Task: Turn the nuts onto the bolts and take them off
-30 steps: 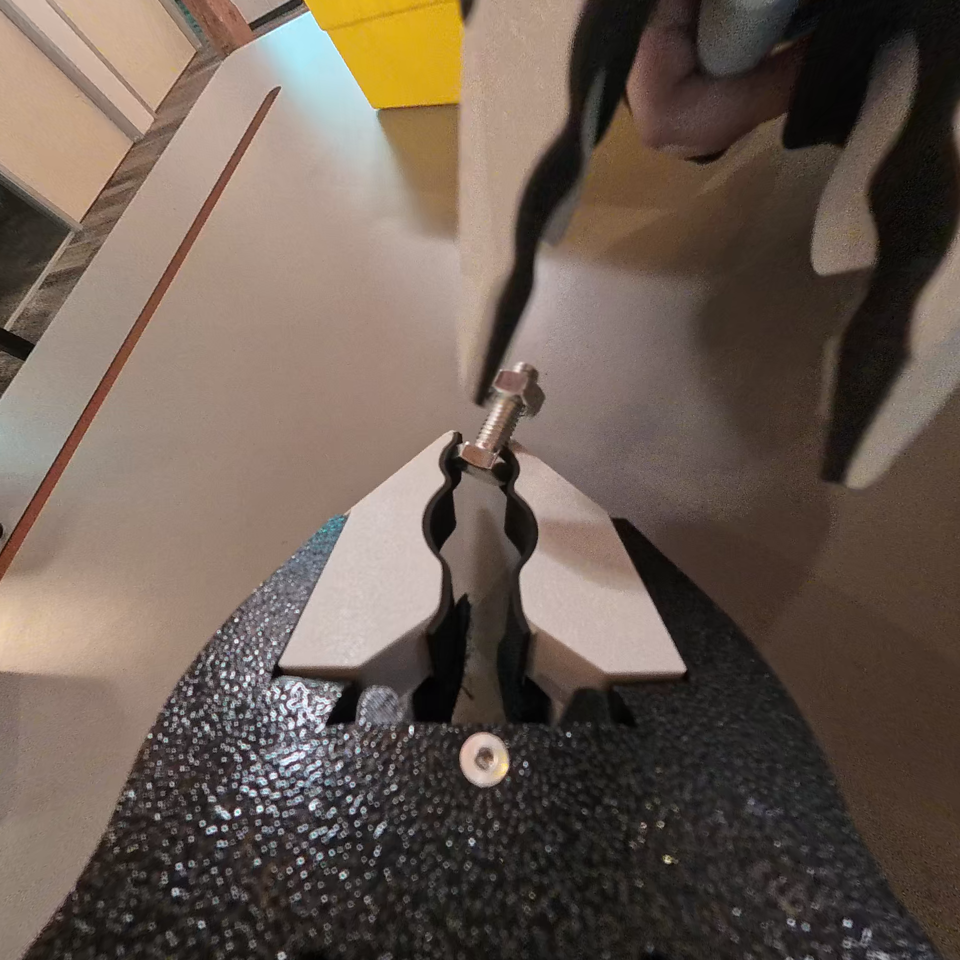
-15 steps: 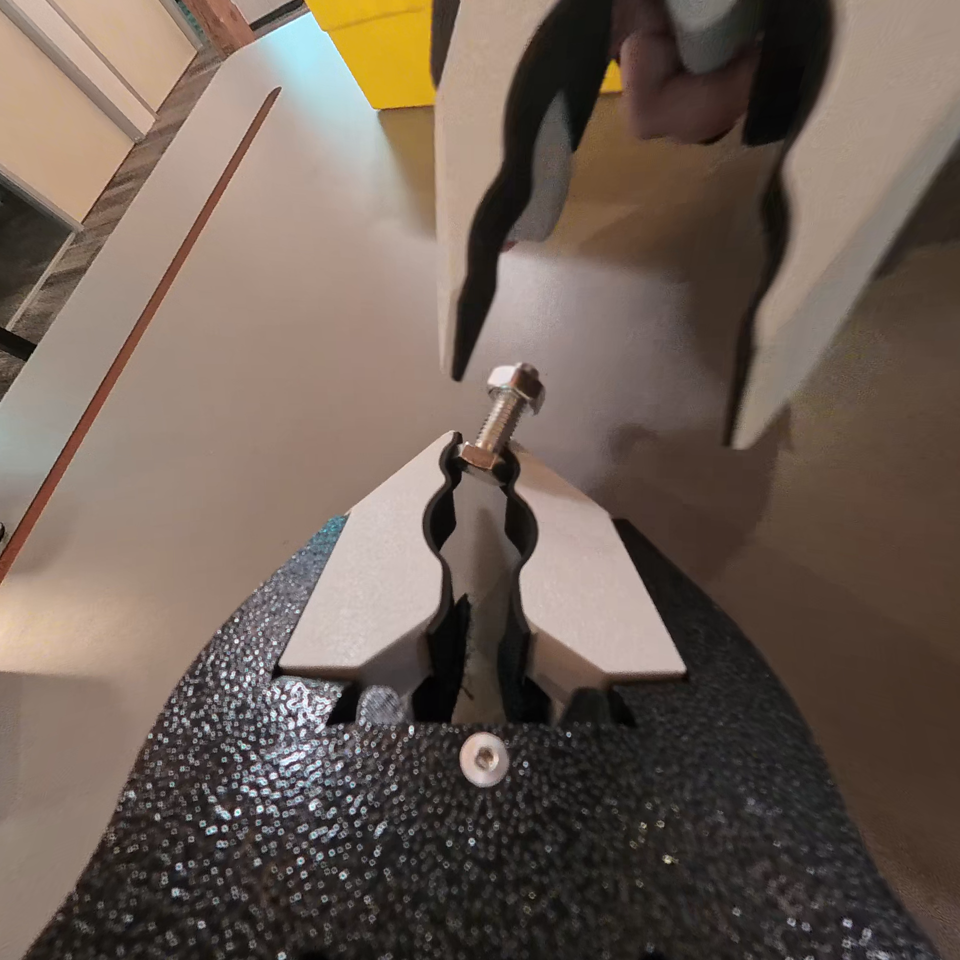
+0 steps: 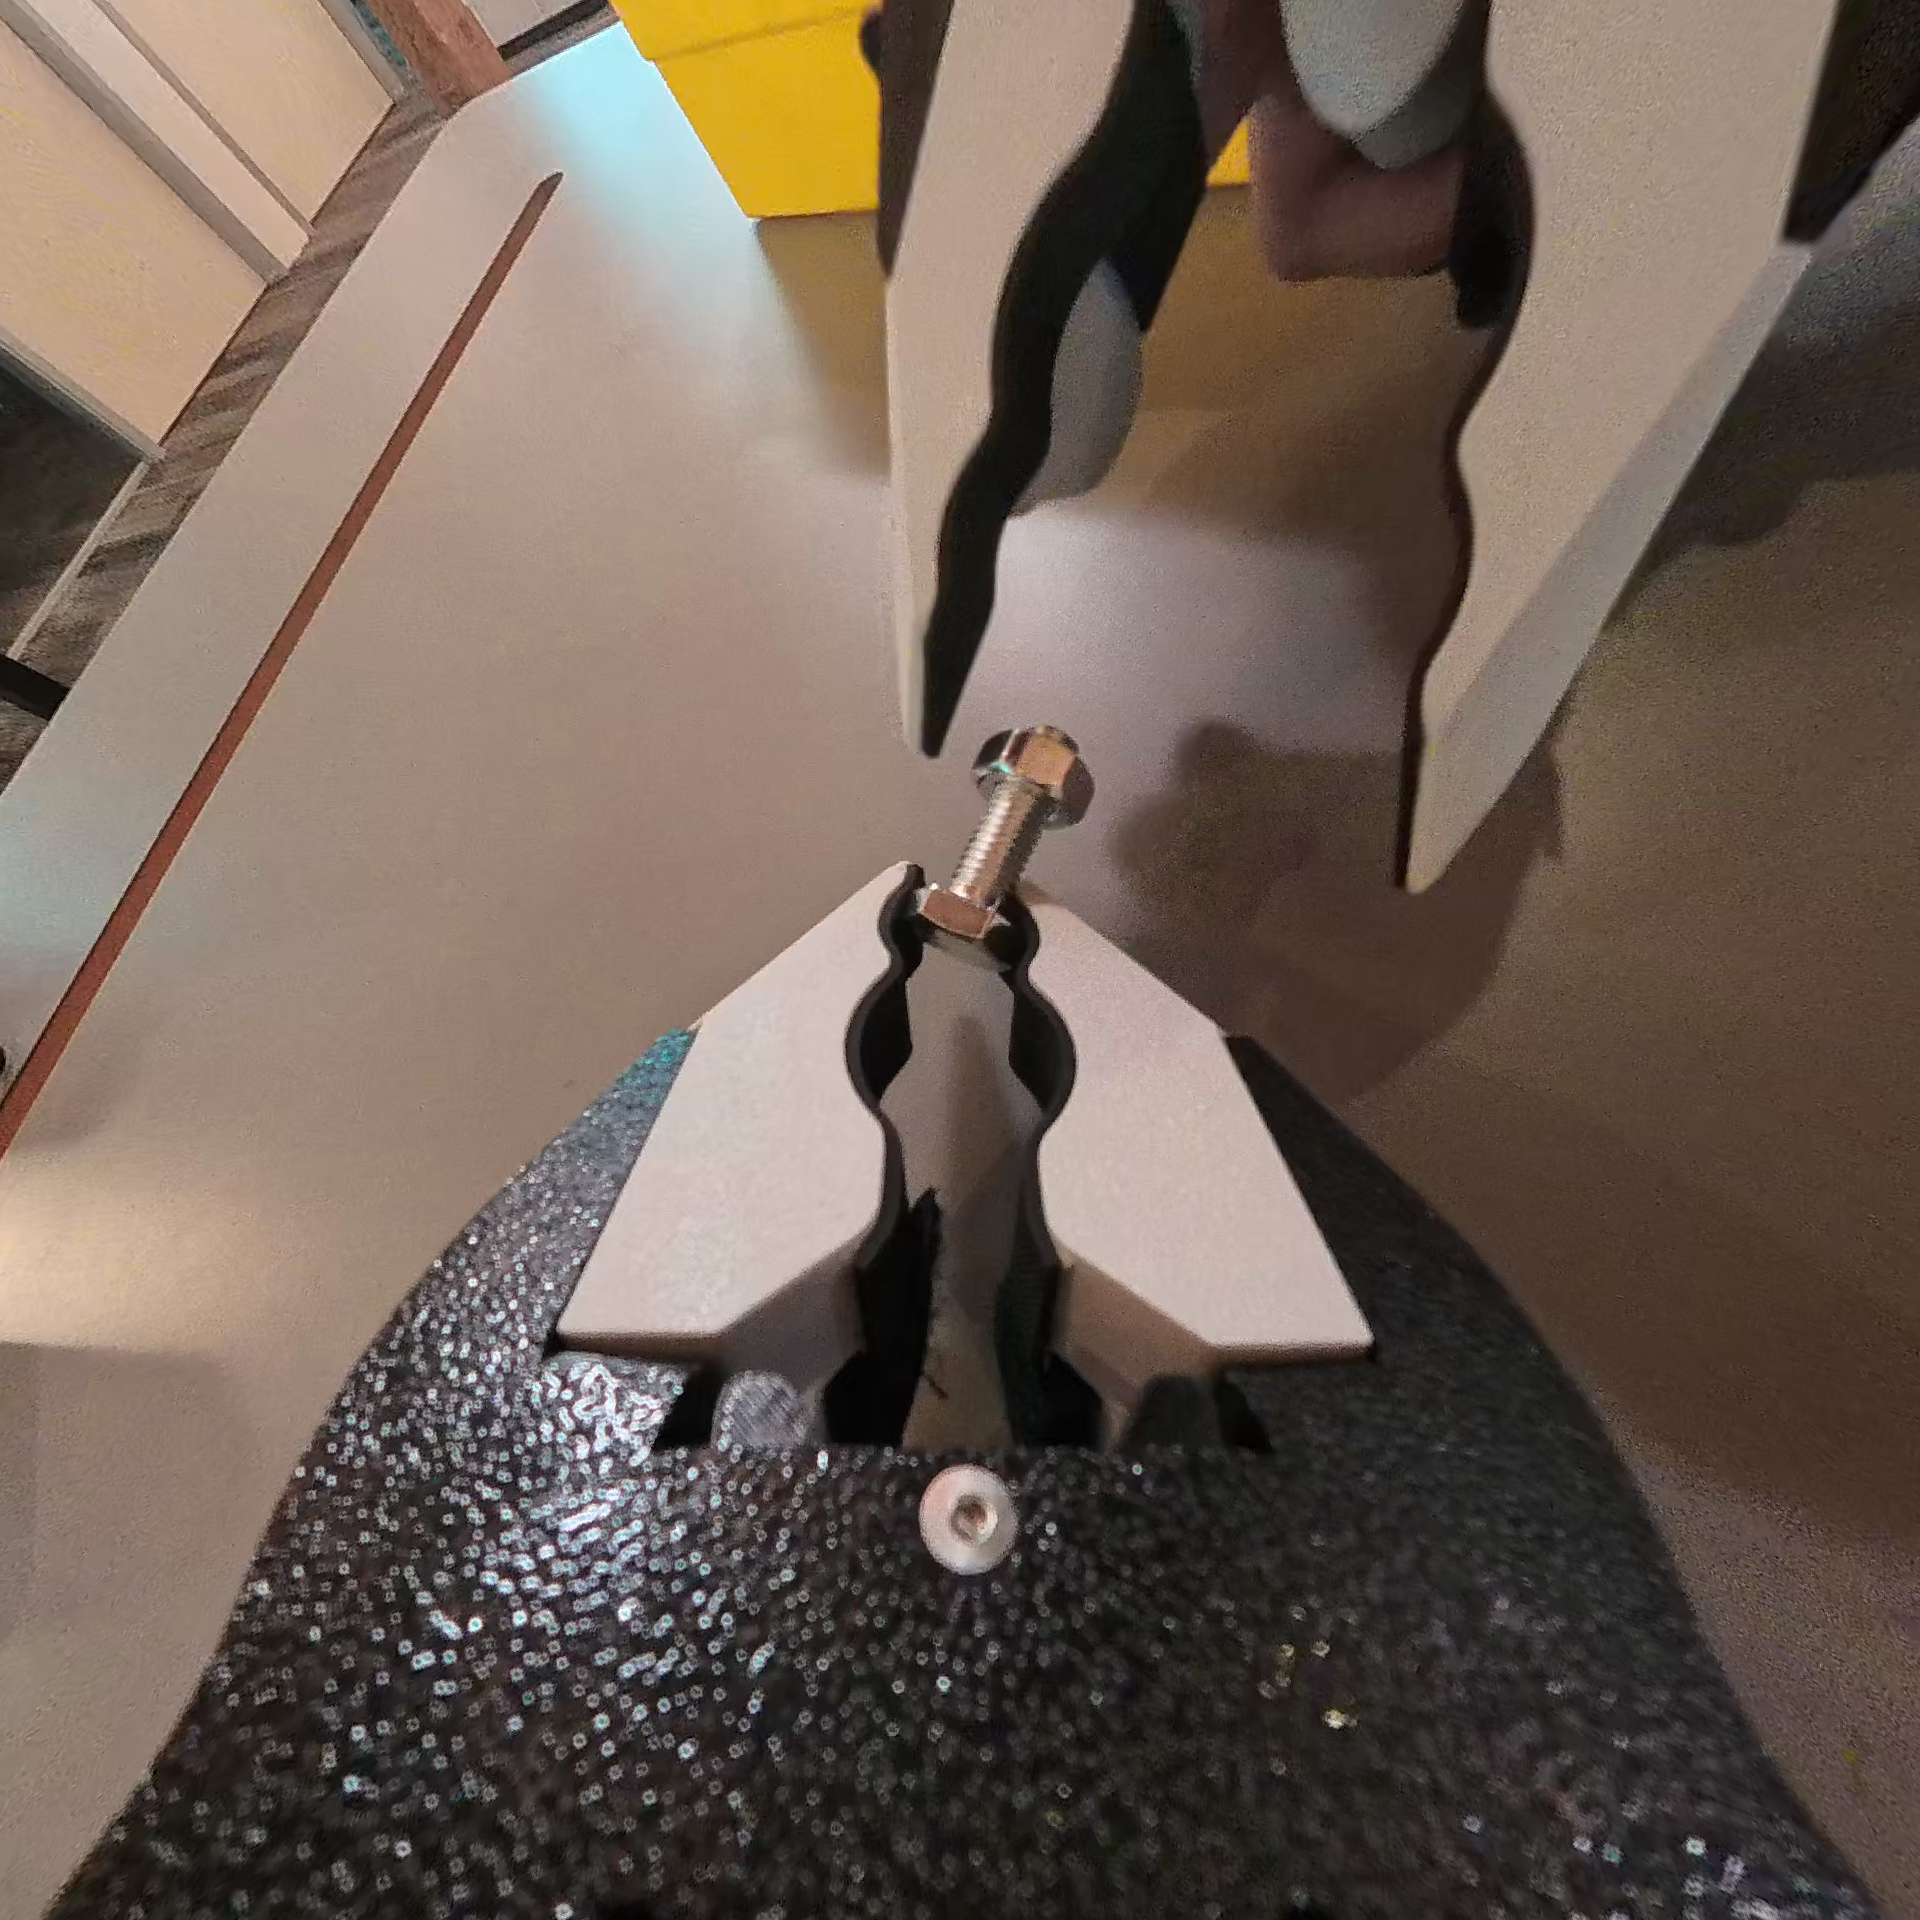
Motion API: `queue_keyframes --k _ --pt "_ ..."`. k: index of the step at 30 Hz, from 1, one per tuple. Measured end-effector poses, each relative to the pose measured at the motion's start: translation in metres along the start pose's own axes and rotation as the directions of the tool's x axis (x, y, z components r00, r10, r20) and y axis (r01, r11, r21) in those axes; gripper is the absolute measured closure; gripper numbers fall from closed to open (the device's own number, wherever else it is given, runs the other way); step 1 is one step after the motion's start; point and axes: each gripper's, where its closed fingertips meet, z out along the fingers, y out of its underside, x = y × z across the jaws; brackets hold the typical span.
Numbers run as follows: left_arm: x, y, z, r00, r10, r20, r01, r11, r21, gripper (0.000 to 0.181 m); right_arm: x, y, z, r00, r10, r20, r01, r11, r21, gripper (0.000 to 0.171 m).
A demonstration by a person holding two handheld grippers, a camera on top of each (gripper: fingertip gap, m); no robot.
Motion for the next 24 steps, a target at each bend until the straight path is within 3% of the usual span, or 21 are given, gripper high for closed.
queue_keyframes --k 3,7,11,14,18,19,20,21,24 --pt "0.0 0.0 0.0 1.0 0.002 0.001 -0.002 1.0 0.0 0.169 -0.011 -0.004 0.005 0.998 -0.042 0.037 0.042 0.999 0.002 0.097" --pt "0.0 0.0 0.0 1.0 -0.002 0.0 0.002 1.0 -0.001 0.169 -0.038 -0.037 -0.01 0.976 -0.21 0.066 0.193 0.961 0.2 0.113" --pt "0.0 0.0 0.0 1.0 -0.001 0.001 0.001 1.0 0.0 0.169 -0.004 -0.009 -0.008 0.999 -0.05 -0.019 0.051 0.997 0.051 0.107" --pt "0.0 0.0 0.0 1.0 -0.001 0.001 0.001 1.0 -0.001 0.169 -0.003 0.003 -0.002 1.0 -0.009 -0.003 0.009 1.0 -0.02 0.101" --pt "0.0 0.0 0.0 1.0 0.003 0.002 -0.003 1.0 0.0 0.169 -0.025 -0.013 -0.003 0.985 -0.167 0.03 0.166 0.985 0.047 0.1" --pt "0.0 0.0 0.0 1.0 -0.001 0.001 0.001 1.0 -0.001 0.169 -0.037 -0.027 -0.007 0.974 -0.213 0.078 0.201 0.97 0.133 0.115" --pt "0.0 0.0 0.0 1.0 -0.005 0.0 0.005 1.0 -0.002 0.169 -0.045 -0.039 -0.012 0.97 -0.222 0.097 0.198 0.958 0.209 0.118" --pt "-0.001 0.0 0.0 1.0 -0.004 0.0 0.004 1.0 -0.001 0.169 -0.042 -0.043 -0.015 0.977 -0.195 0.089 0.172 0.96 0.223 0.119" --pt "-0.001 0.0 0.0 1.0 -0.003 0.001 0.003 1.0 -0.001 0.169 -0.011 -0.018 -0.01 0.999 -0.037 0.016 0.035 0.996 0.084 0.1"
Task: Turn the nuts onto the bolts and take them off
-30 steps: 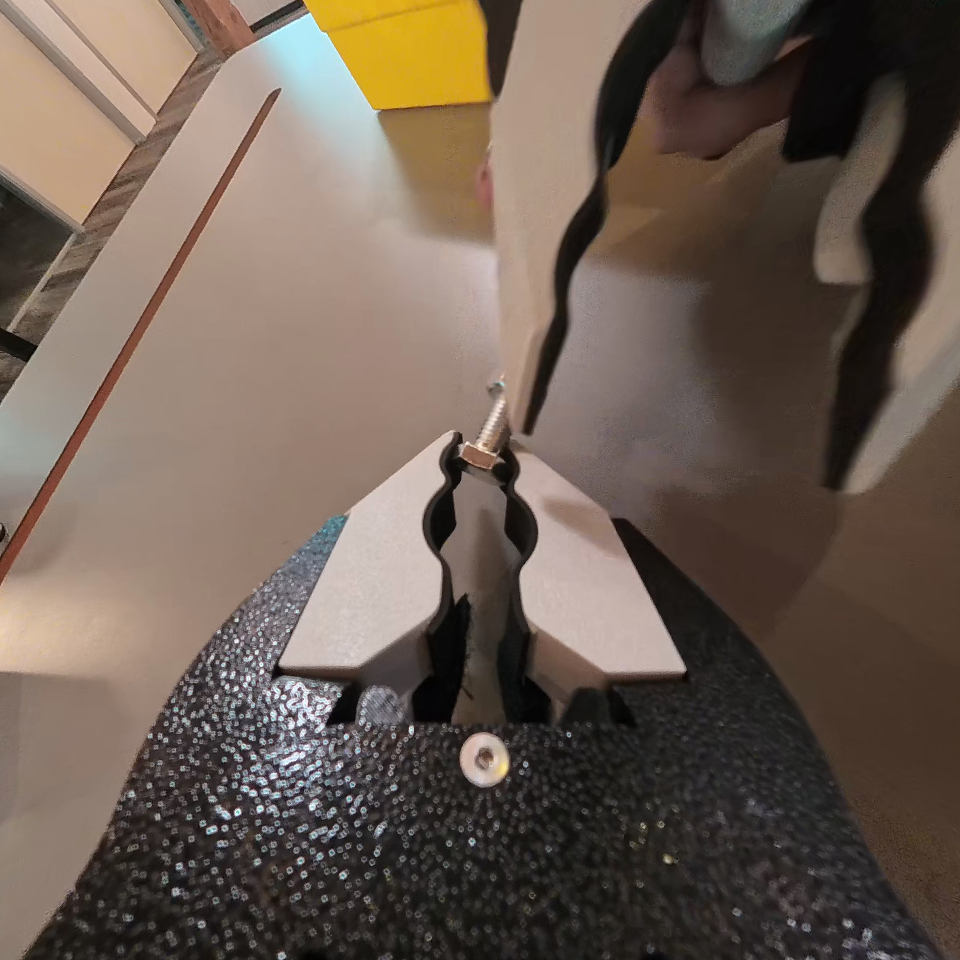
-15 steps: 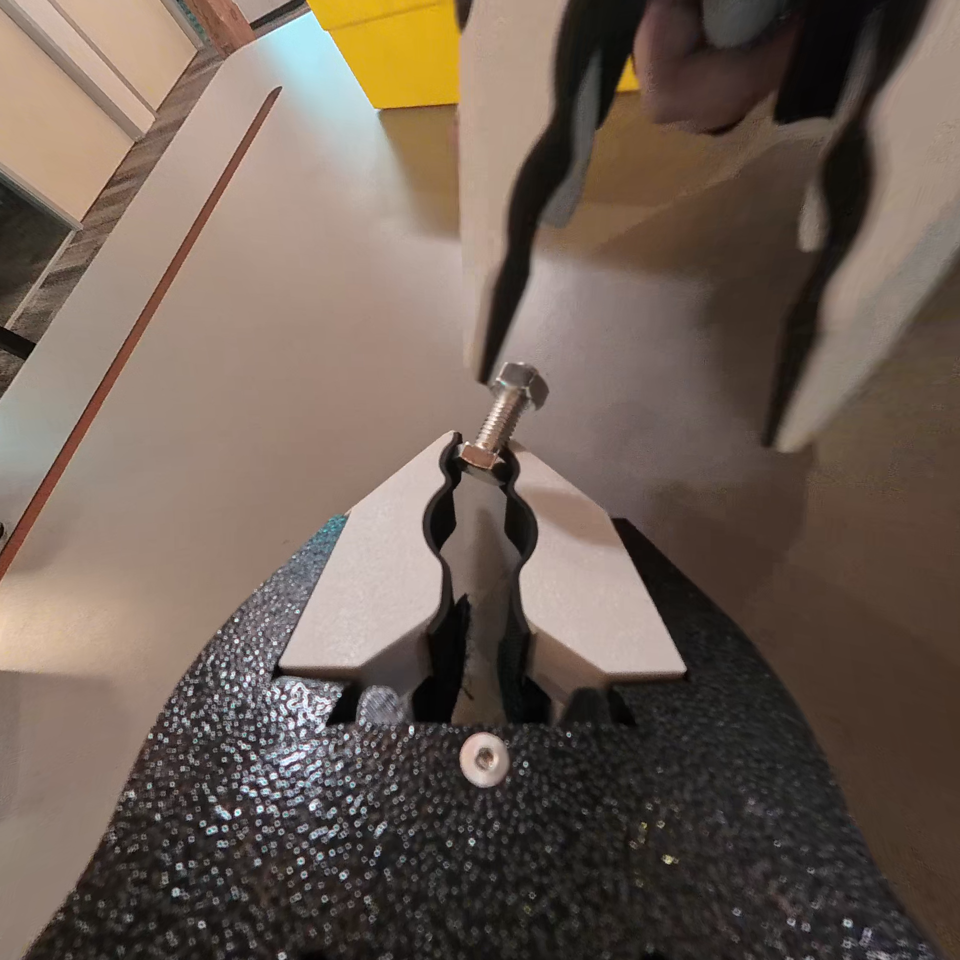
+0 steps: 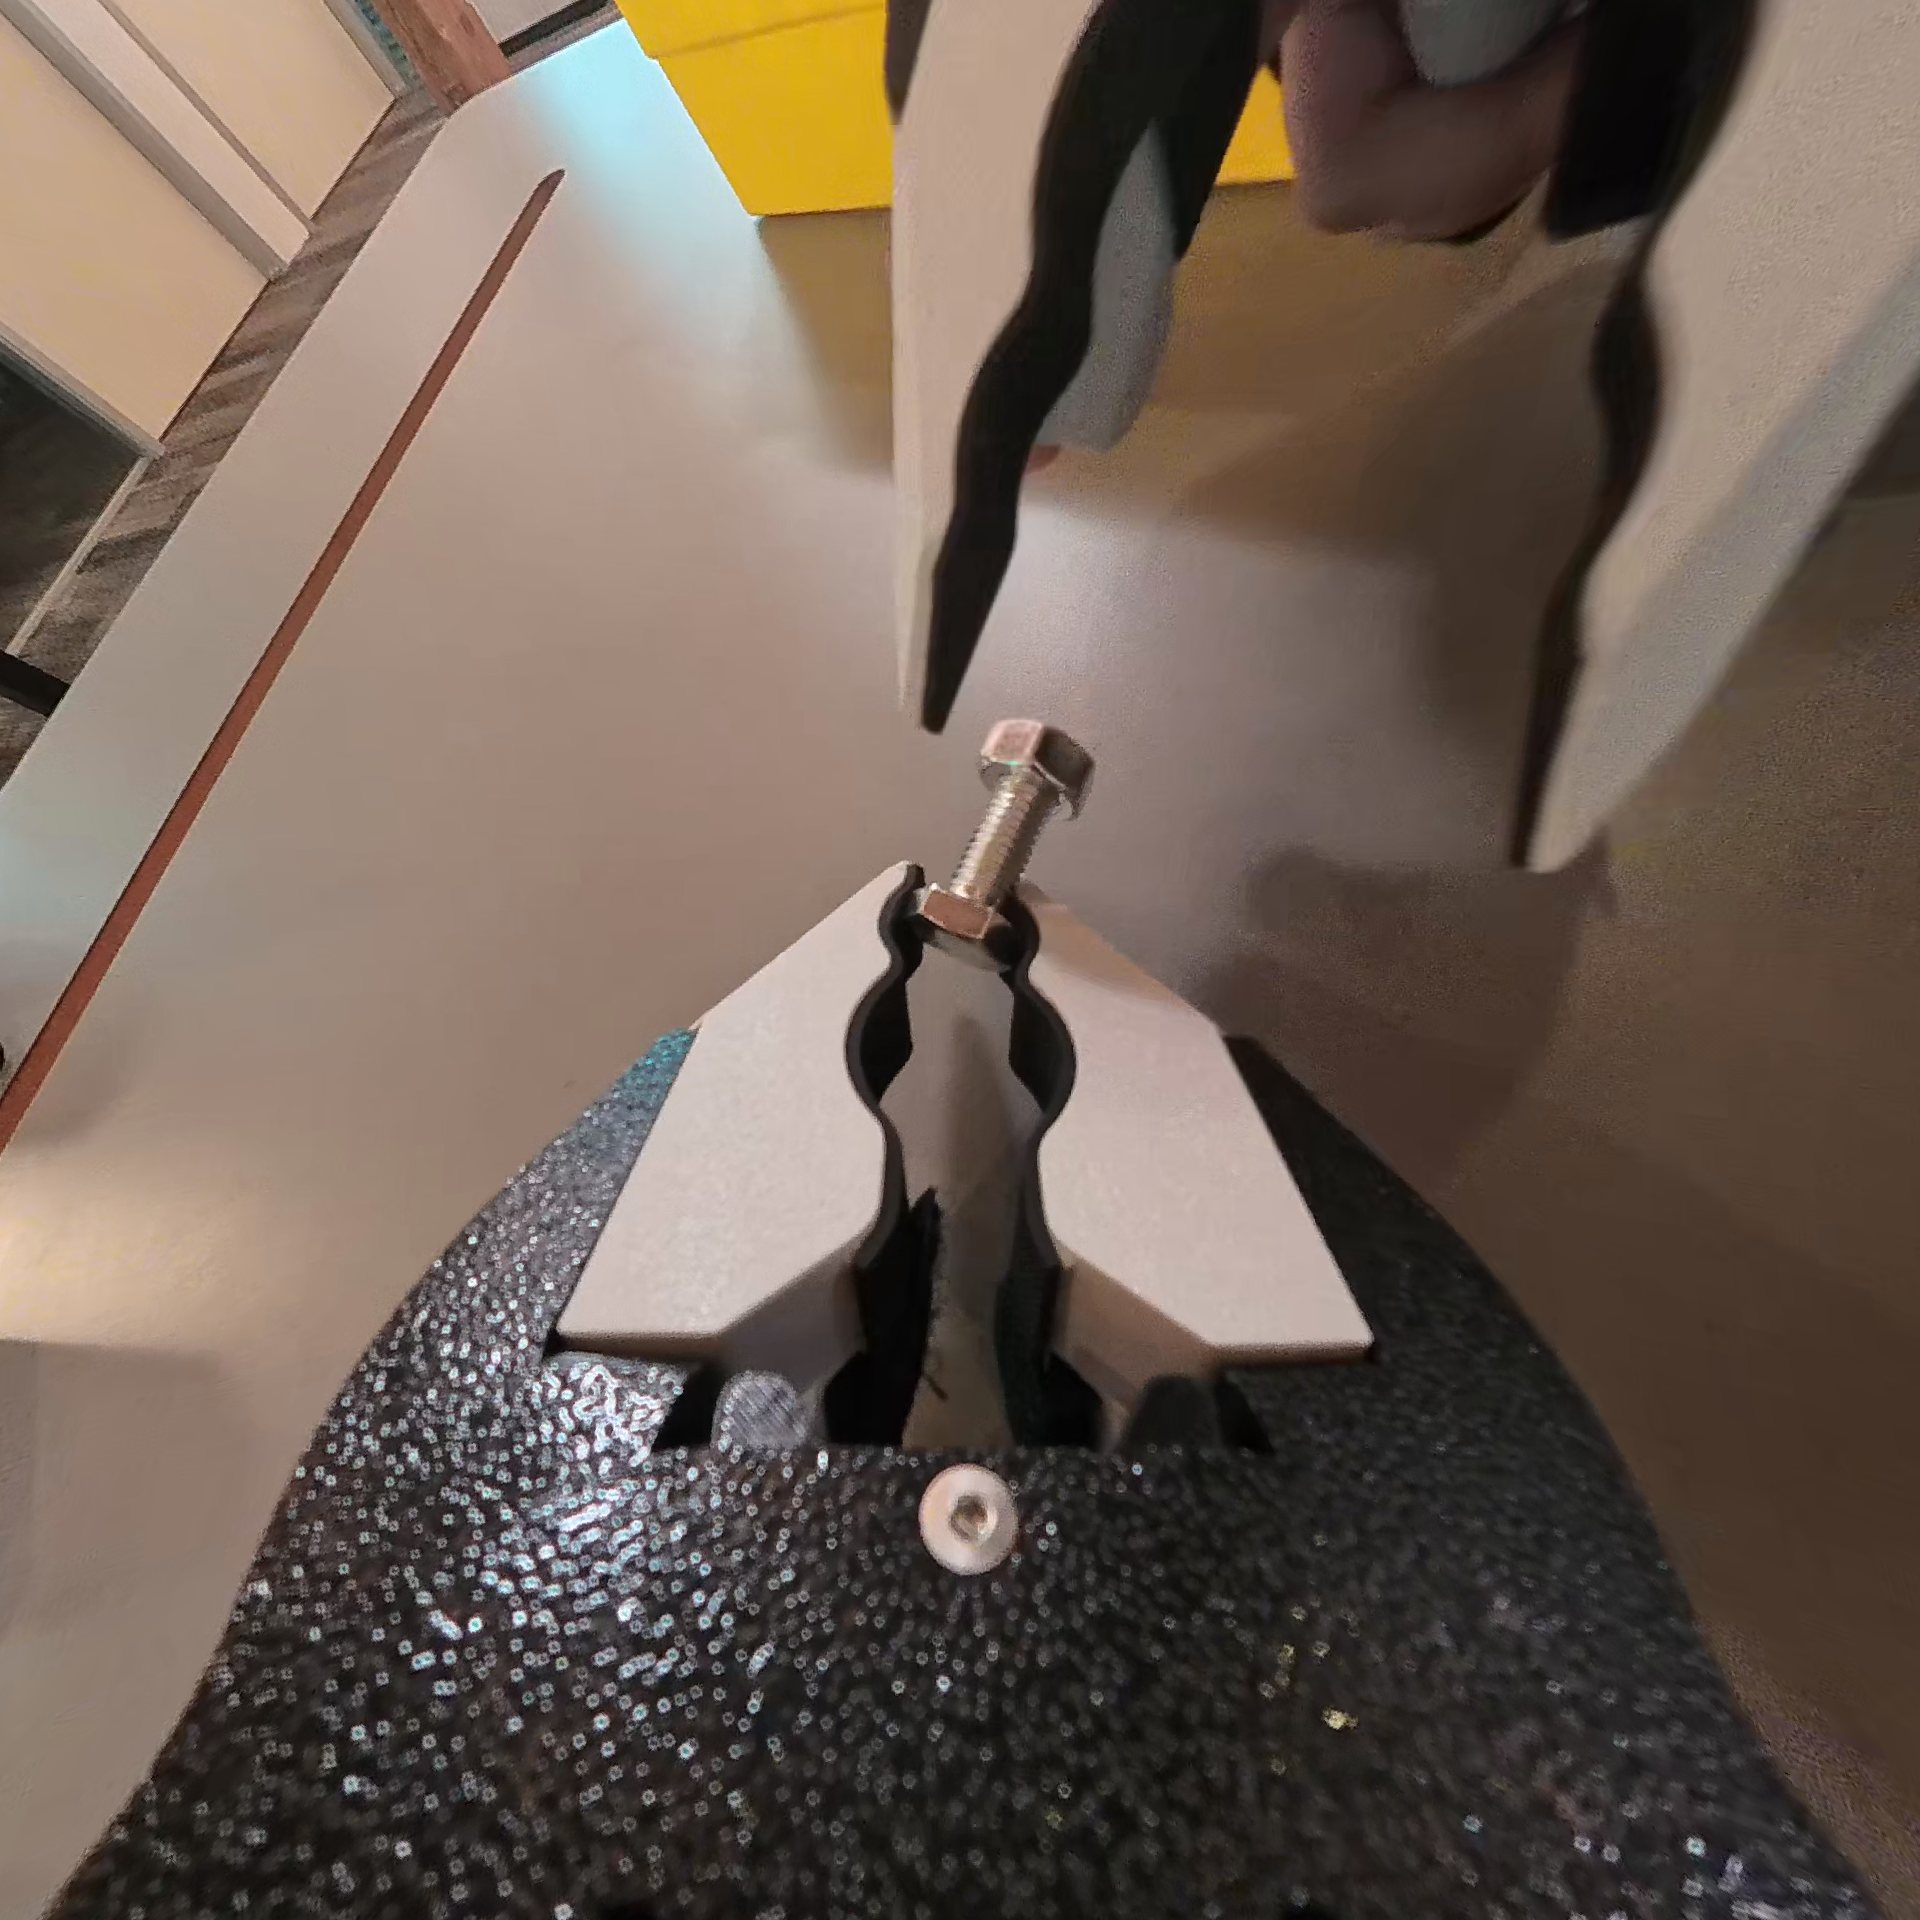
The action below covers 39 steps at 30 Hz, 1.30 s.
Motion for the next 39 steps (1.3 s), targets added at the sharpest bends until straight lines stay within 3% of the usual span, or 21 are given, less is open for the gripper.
queue_keyframes --k 4,10,11,13,16,19,23,26,30,33,36,39 --pt "0.0 0.0 0.0 1.0 0.0 0.0 0.0 1.0 0.0 0.169 0.001 0.025 0.011 0.988 0.146 0.044 -0.14 0.982 -0.125 0.088" --pt "0.0 0.0 0.0 1.0 0.005 0.0 -0.005 1.0 0.001 0.169 -0.009 0.007 0.011 0.997 -0.056 0.043 0.058 0.998 -0.038 0.09" --pt "0.0 0.0 0.0 1.0 0.001 0.001 -0.001 1.0 -0.001 0.169 -0.018 -0.005 0.008 0.992 -0.1 0.078 0.098 0.995 0.029 0.102" --pt "0.0 0.0 0.0 1.0 -0.002 -0.001 0.002 1.0 -0.001 0.169 -0.023 -0.017 0.005 0.99 -0.119 0.081 0.112 0.99 0.088 0.107" --pt "0.0 0.0 0.0 1.0 0.002 0.001 -0.002 1.0 0.0 0.169 0.003 0.009 0.006 1.0 0.018 0.003 -0.018 0.999 -0.049 0.099" --pt "0.0 0.0 0.0 1.0 0.001 0.001 -0.001 1.0 0.0 0.169 0.006 0.029 0.01 0.99 0.143 0.019 -0.139 0.981 -0.137 0.089" --pt "0.0 0.0 0.0 1.0 0.002 -0.001 -0.002 1.0 0.0 0.169 -0.007 0.01 0.012 0.999 -0.032 0.029 0.034 0.997 -0.068 0.088" --pt "0.0 0.0 0.0 1.0 -0.002 -0.001 0.002 1.0 -0.001 0.169 -0.029 -0.016 0.005 0.985 -0.143 0.097 0.134 0.987 0.089 0.104" --pt "0.0 0.0 0.0 1.0 -0.001 0.0 0.001 1.0 0.0 0.169 0.003 0.006 0.002 1.0 0.017 -0.001 -0.017 0.999 -0.028 0.101" --pt "0.0 0.0 0.0 1.0 -0.001 0.0 0.001 1.0 -0.001 0.169 0.006 0.021 0.008 0.996 0.094 0.008 -0.092 0.991 -0.1 0.094" --pt "0.0 0.0 0.0 1.0 0.001 -0.001 -0.001 1.0 0.0 0.169 -0.005 0.011 0.011 0.999 -0.038 0.025 0.039 0.997 -0.064 0.093" --pt "0.0 0.0 0.0 1.0 -0.003 -0.001 0.003 1.0 -0.001 0.169 -0.027 -0.015 0.004 0.981 -0.175 0.085 0.168 0.982 0.09 0.114"
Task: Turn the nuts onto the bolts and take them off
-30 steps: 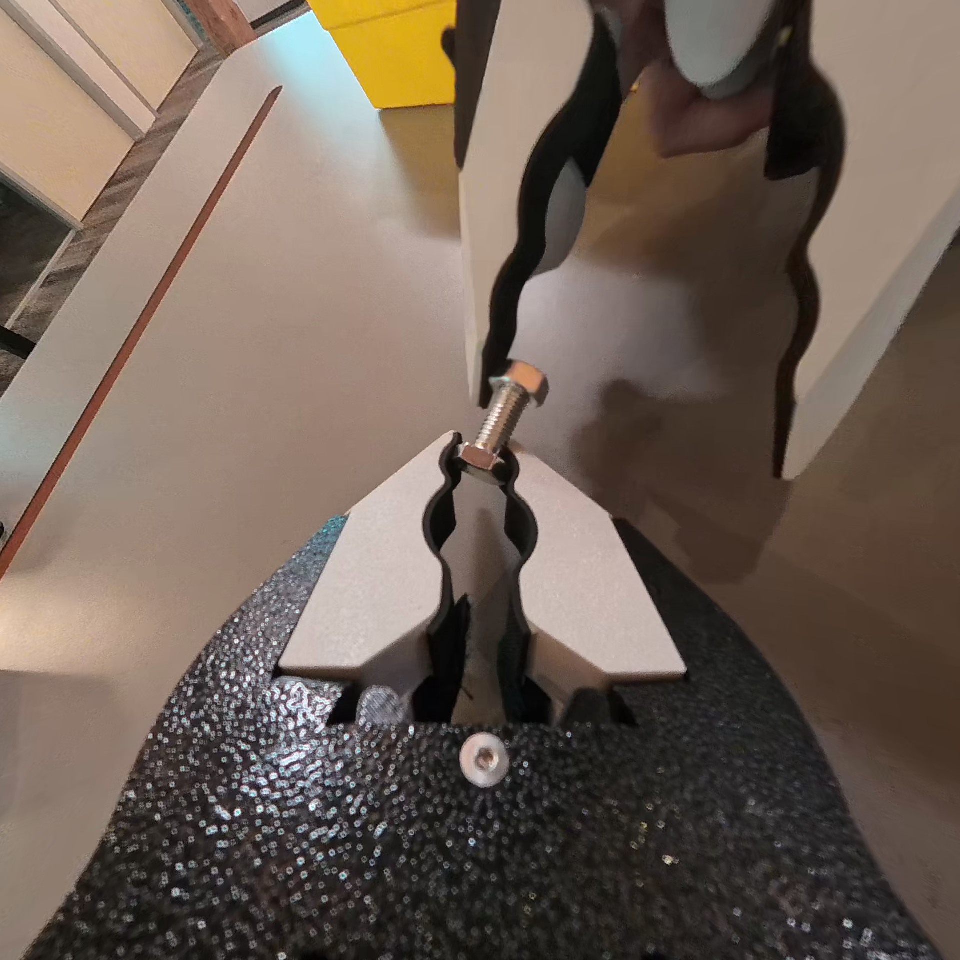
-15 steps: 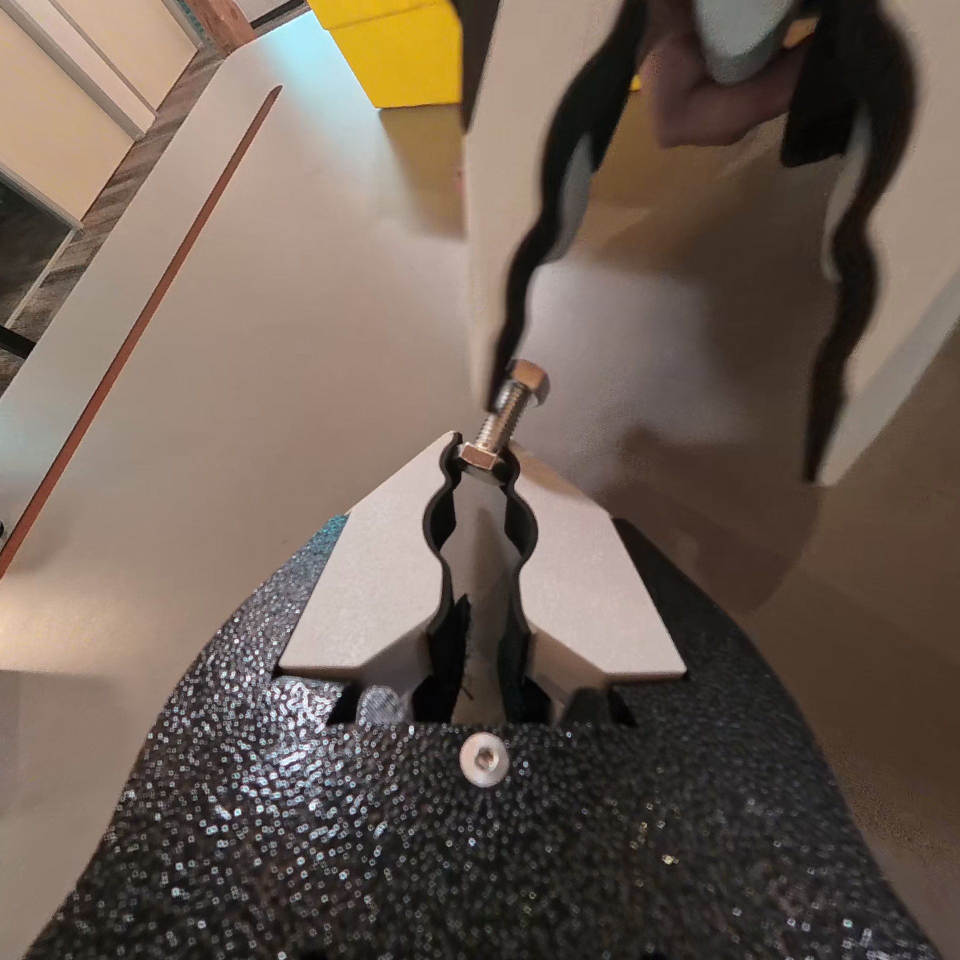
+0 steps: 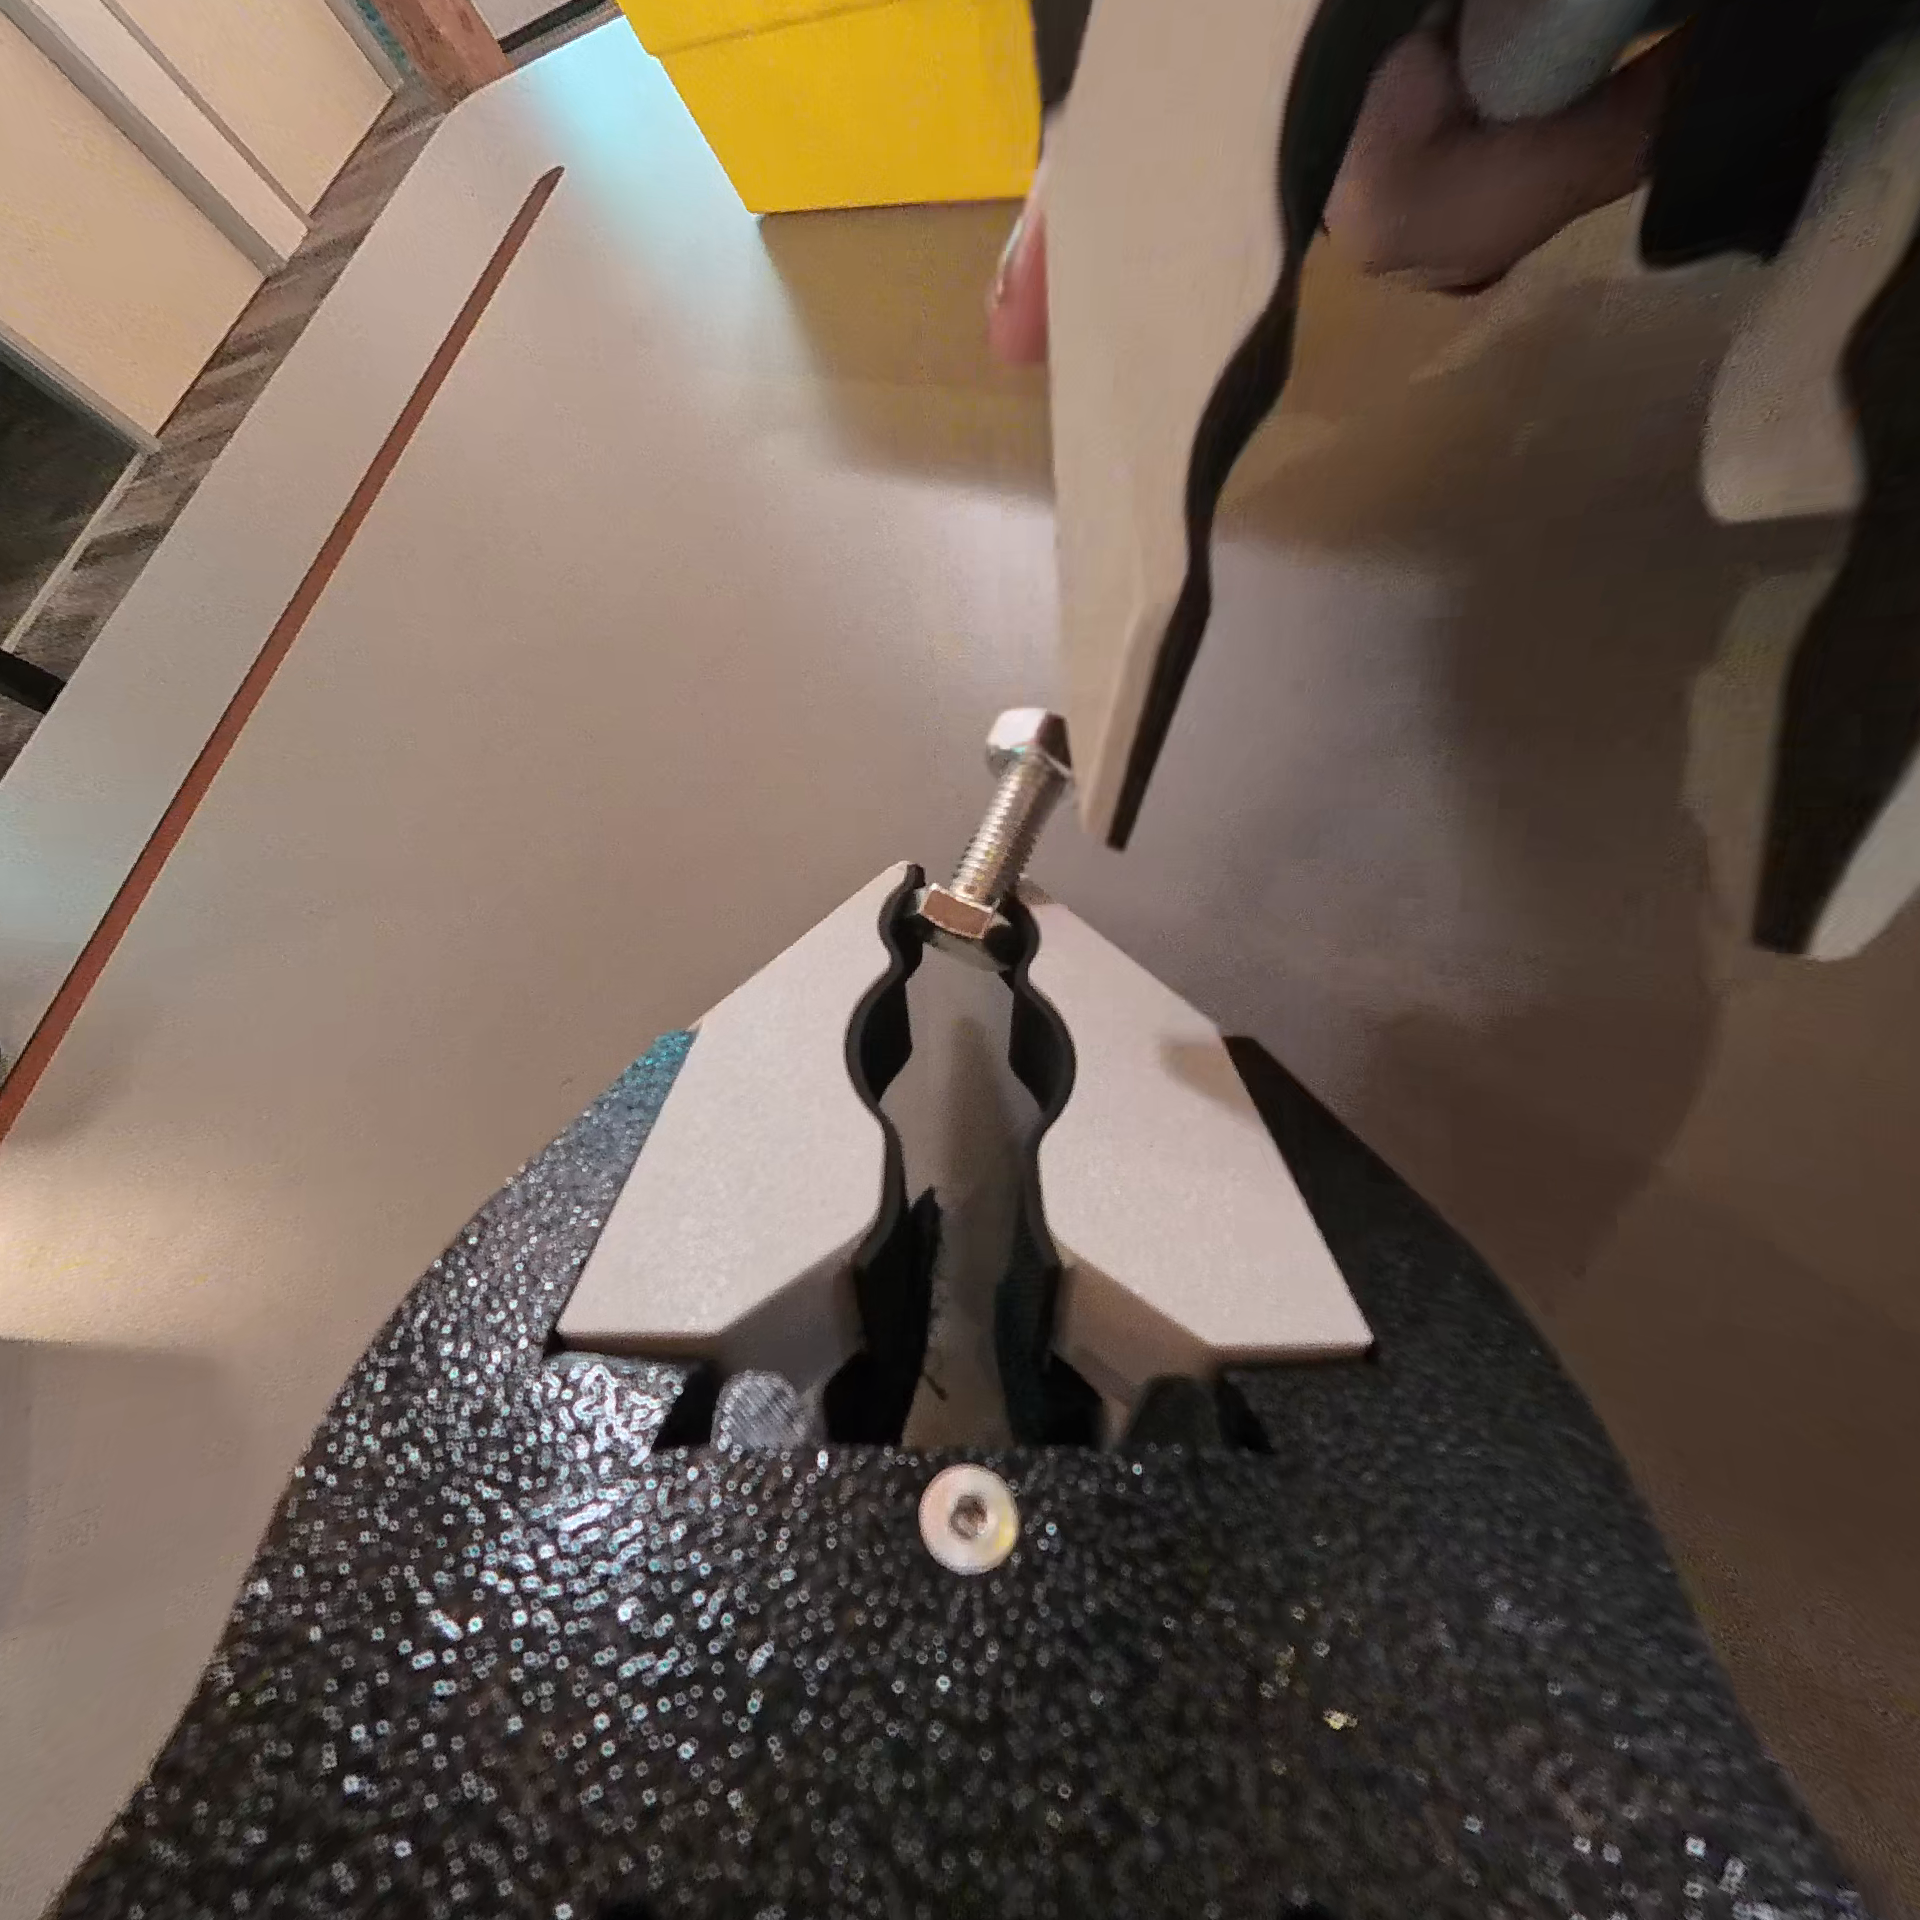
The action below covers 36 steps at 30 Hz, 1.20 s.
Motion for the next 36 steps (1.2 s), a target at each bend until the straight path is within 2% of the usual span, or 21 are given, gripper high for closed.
queue_keyframes --k 2,5,7,11,12,13,14,15,18,19,24,27,29,31,33,36 --pt "0.0 0.0 0.0 1.0 0.002 0.001 -0.002 1.0 0.0 0.169 0.013 0.0 -0.005 0.997 0.034 -0.065 -0.033 0.999 0.009 0.115" --pt "0.0 0.0 0.0 1.0 0.001 0.0 -0.001 1.0 0.0 0.169 0.03 0.028 -0.006 0.973 0.2 -0.117 -0.21 0.974 -0.086 0.104" --pt "0.0 0.0 0.0 1.0 0.001 0.0 -0.001 1.0 0.0 0.169 0.028 0.039 -0.001 0.963 0.253 -0.097 -0.264 0.955 -0.133 0.096" --pt "0.001 0.0 0.0 1.0 0.009 -0.001 -0.009 1.0 0.003 0.169 0.018 0.033 0.004 0.992 0.097 -0.075 -0.108 0.982 -0.152 0.093" --pt "0.001 0.0 0.0 1.0 0.013 0.001 -0.013 1.0 0.004 0.169 0.014 0.026 0.001 0.997 0.056 -0.06 -0.063 0.991 -0.121 0.095" --pt "0.0 0.0 0.0 1.0 0.005 0.002 -0.005 1.0 0.0 0.169 0.005 0.014 -0.002 0.999 0.04 -0.009 -0.04 0.998 -0.049 0.118" --pt "0.0 0.0 0.0 1.0 -0.003 -0.002 0.003 1.0 -0.001 0.169 0.004 0.002 -0.005 0.999 0.053 0.008 -0.053 0.998 0.023 0.126" --pt "0.0 0.0 0.0 1.0 -0.005 -0.002 0.005 1.0 -0.001 0.169 0.014 0.0 -0.008 0.995 0.088 -0.041 -0.087 0.996 0.034 0.123" --pt "-0.001 0.001 0.0 1.0 -0.01 0.009 0.01 1.0 -0.008 0.169 0.035 0.03 -0.005 0.972 0.164 -0.167 -0.186 0.975 -0.121 0.085" --pt "-0.001 0.001 0.0 1.0 -0.014 0.009 0.014 1.0 -0.01 0.169 0.036 0.036 -0.001 0.97 0.165 -0.177 -0.194 0.968 -0.161 0.079" --pt "0.0 0.001 0.0 1.0 -0.003 0.009 0.003 1.0 -0.01 0.169 0.025 0.05 0.017 0.981 0.097 -0.168 -0.144 0.942 -0.302 0.071" --pt "-0.001 0.001 0.0 1.0 -0.023 0.006 0.023 1.0 -0.009 0.169 0.017 0.05 0.021 0.988 0.06 -0.141 -0.105 0.935 -0.339 0.067" --pt "-0.001 0.0 0.0 1.0 -0.014 0.007 0.014 1.0 -0.007 0.17 0.008 0.042 0.016 0.994 -0.003 -0.107 -0.035 0.938 -0.346 0.068" --pt "-0.001 0.001 0.001 1.0 -0.011 0.012 0.011 1.0 -0.011 0.171 0.007 0.03 0.012 0.995 -0.009 -0.096 -0.019 0.959 -0.282 0.074" --pt "-0.002 0.001 0.001 0.999 -0.037 0.008 0.037 0.999 -0.013 0.171 0.013 0.02 0.008 0.992 0.025 -0.122 -0.051 0.975 -0.214 0.084" --pt "-0.002 0.001 0.001 0.999 -0.029 0.017 0.029 0.999 -0.013 0.171 0.026 0.031 0.003 0.977 0.087 -0.197 -0.133 0.962 -0.239 0.089"
